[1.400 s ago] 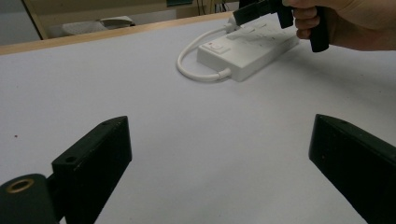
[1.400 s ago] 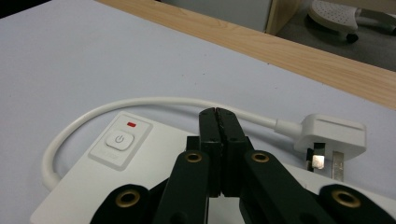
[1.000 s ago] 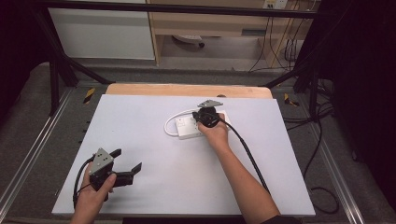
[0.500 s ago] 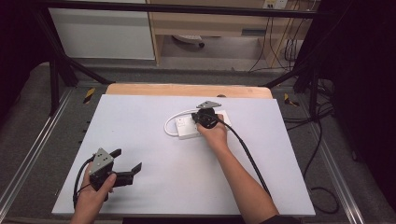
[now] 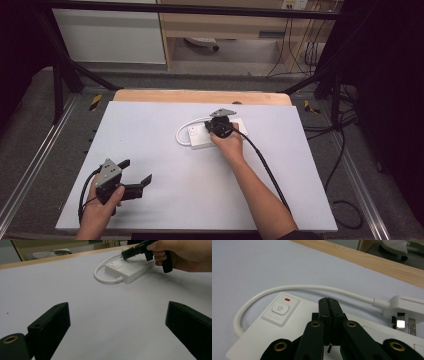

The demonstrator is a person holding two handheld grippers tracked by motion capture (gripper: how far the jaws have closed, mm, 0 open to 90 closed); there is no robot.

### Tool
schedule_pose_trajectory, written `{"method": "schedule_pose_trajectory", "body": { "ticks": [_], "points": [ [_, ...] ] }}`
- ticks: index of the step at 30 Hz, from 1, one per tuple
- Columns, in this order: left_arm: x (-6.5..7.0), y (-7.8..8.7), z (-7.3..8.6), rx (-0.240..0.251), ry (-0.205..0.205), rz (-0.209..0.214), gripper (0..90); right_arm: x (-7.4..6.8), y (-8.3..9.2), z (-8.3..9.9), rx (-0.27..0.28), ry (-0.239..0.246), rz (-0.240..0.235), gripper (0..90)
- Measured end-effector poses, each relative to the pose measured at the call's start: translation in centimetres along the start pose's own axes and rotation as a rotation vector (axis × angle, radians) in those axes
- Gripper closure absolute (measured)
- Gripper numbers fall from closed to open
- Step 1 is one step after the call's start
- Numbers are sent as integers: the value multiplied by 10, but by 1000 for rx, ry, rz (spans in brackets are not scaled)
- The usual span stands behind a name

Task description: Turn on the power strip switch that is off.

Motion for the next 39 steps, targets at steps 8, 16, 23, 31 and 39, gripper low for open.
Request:
{"method": "schedule_pose_trajectory", "body": {
  "ticks": [8,16,23,31,39],
  "points": [
    [0,0,0,0,0,0,59,0,-1,0,5,2,-1,900],
    [0,0,0,1,2,0,59,-2,-1,-1,5,1,-5,900],
    [0,0,0,1,2,0,59,-2,-1,-1,5,-1,-6,900],
    [0,0,0,1,2,0,59,-3,-2,-1,5,-6,-9,900],
    [0,0,0,-1,-1,1,59,-3,-2,-1,4,-6,-10,900]
  ]
}}
Point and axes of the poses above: each handheld gripper's, and its own axes: y roughly backward along the jaws, z roughly out of its underside, x roughly to its right, the point moved 6 cm from there along -y, roughly forward along the jaws, and after that the axes turned 11 degrees about x, right-handed, at the moved point
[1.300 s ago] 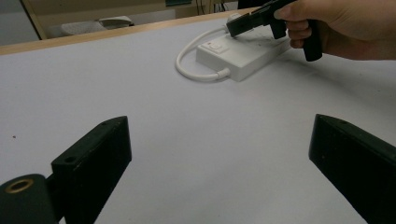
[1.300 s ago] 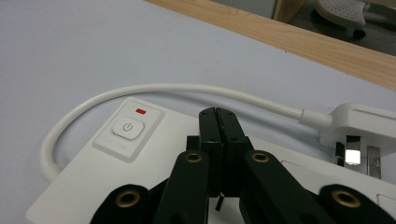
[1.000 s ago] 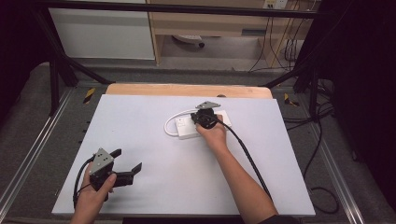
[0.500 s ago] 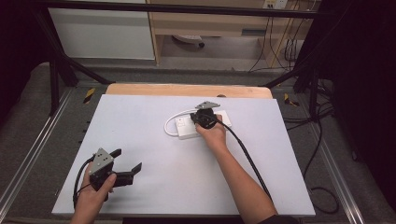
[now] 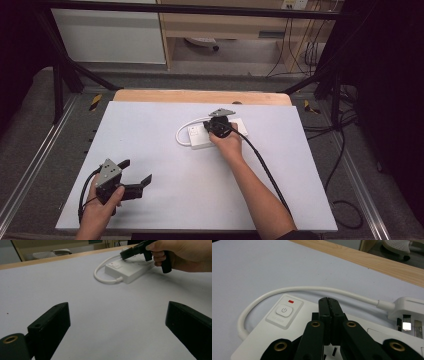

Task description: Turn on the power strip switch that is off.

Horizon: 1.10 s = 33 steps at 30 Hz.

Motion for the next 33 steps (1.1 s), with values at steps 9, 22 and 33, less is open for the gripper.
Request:
{"method": "schedule_pose_trajectory", "body": {
  "ticks": [9,22,33],
  "points": [
    [1,0,0,3,2,0,59,0,0,0,-3,6,-2,900],
    [0,0,0,5,4,-2,59,0,-1,2,-15,13,-8,900],
    [-1,1,-1,7,5,-3,59,2,2,1,1,16,-12,900]
  ]
}}
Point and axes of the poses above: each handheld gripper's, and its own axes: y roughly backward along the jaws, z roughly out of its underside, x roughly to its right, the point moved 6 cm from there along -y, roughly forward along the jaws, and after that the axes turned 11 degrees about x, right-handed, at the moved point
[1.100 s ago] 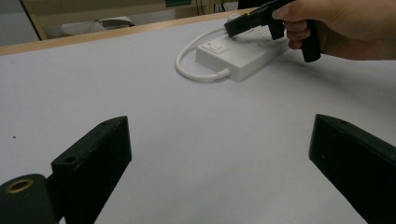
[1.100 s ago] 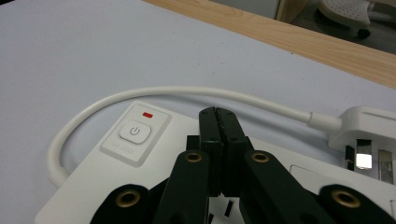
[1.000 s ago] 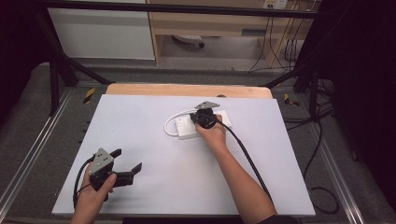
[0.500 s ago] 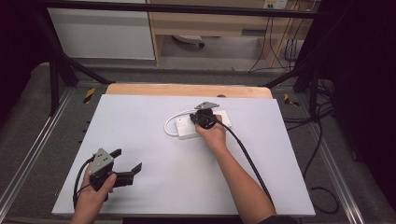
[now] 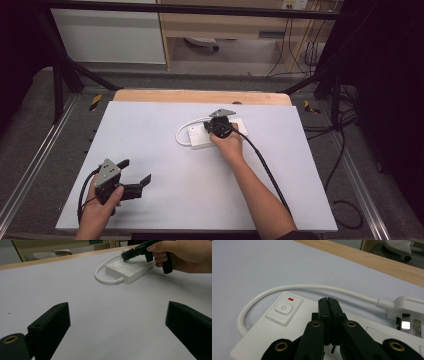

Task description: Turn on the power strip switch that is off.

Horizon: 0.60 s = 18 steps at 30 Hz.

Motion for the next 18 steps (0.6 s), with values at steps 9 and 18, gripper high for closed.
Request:
{"method": "schedule_pose_trajectory", "body": {
  "ticks": [9,18],
  "points": [
    [0,0,0,1,-3,-2,59,-4,8,-9,20,19,-10,900],
    [0,0,0,0,-4,-2,59,-5,14,-11,27,23,-16,900]
  ]
}}
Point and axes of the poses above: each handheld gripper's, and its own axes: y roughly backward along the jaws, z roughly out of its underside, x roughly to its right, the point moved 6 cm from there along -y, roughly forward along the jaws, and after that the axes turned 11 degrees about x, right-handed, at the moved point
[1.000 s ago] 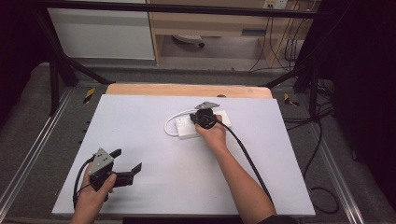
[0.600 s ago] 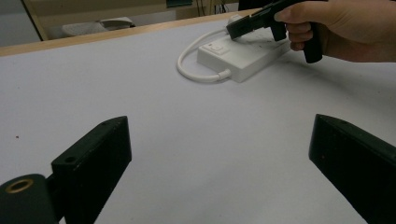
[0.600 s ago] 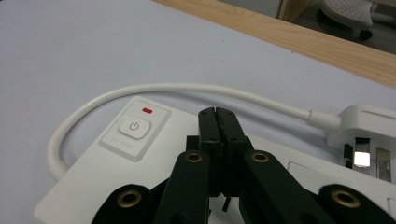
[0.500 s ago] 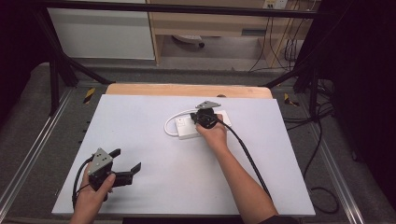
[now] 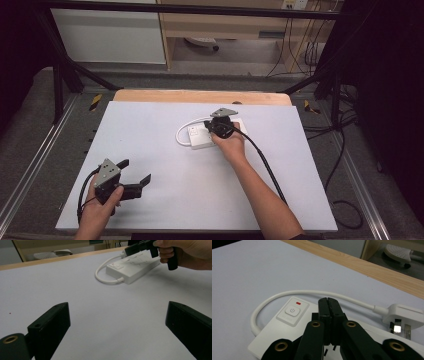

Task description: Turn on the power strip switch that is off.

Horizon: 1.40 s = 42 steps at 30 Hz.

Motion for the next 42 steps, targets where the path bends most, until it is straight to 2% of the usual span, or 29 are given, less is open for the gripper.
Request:
{"method": "schedule_pose_trajectory", "body": {
  "ticks": [11,17,24,32,42],
  "points": [
    [-1,1,0,-3,-3,1,59,0,6,-5,18,-7,-1,900],
    [0,0,0,-5,-1,2,59,-1,11,-7,17,-24,-8,860],
    [-1,0,1,-6,-2,2,59,1,26,-14,43,-32,-15,808],
    [0,0,1,-7,-3,2,59,5,42,-19,57,-31,-17,797],
    [-1,0,1,-9,-3,0,59,8,50,-23,67,-29,-19,792]
  ]
}}
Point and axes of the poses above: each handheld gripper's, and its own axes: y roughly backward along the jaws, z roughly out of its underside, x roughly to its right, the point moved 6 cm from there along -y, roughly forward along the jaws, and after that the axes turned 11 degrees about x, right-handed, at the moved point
